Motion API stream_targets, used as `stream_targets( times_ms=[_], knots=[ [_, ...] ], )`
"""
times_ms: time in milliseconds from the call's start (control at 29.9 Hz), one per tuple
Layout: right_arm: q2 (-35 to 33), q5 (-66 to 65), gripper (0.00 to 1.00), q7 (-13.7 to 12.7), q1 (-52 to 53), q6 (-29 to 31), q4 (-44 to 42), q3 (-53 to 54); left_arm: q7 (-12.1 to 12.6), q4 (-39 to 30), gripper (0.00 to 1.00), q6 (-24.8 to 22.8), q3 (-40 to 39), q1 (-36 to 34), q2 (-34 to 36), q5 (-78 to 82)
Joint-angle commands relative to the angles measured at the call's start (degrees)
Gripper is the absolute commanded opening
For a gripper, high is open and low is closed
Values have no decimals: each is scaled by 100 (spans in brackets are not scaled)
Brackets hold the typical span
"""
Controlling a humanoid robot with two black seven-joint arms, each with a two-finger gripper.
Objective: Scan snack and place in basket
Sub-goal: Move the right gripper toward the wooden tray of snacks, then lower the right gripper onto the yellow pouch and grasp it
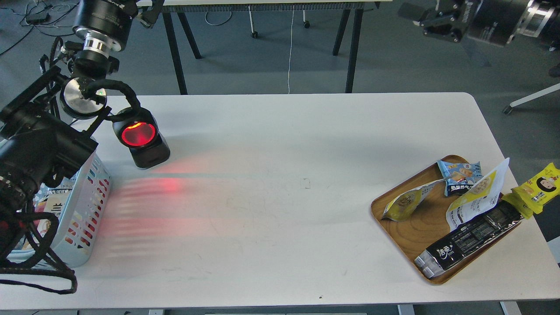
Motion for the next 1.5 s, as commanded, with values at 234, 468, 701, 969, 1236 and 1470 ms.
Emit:
stream_targets(
  times_ms=[234,468,701,969,1236,1470],
  knots=[
    [184,-3317,98,-1,1476,-1185,2018,-1924,-4,5,100,0,6,16,-2,3],
    [219,-5525,96,-1,1476,-2038,2405,-2821,5,5,100,0,24,16,-55,29],
    [149,-6914,96,-1,1494,-2135,2687,-3286,14,49,100,0,33,-1,-46,29],
    [202,-7751,95,-1,1433,-2109,2424,-3595,5,84,100,0,24,-36,-195,29],
    [246,-7689,78,-1,1028,-2100,1923,-3612,14,84,100,0,33,-36,-204,29],
    [658,-7698,61,-1,966,-2091,1492,-3604,14,136,100,0,24,-45,-213,29]
  ],
)
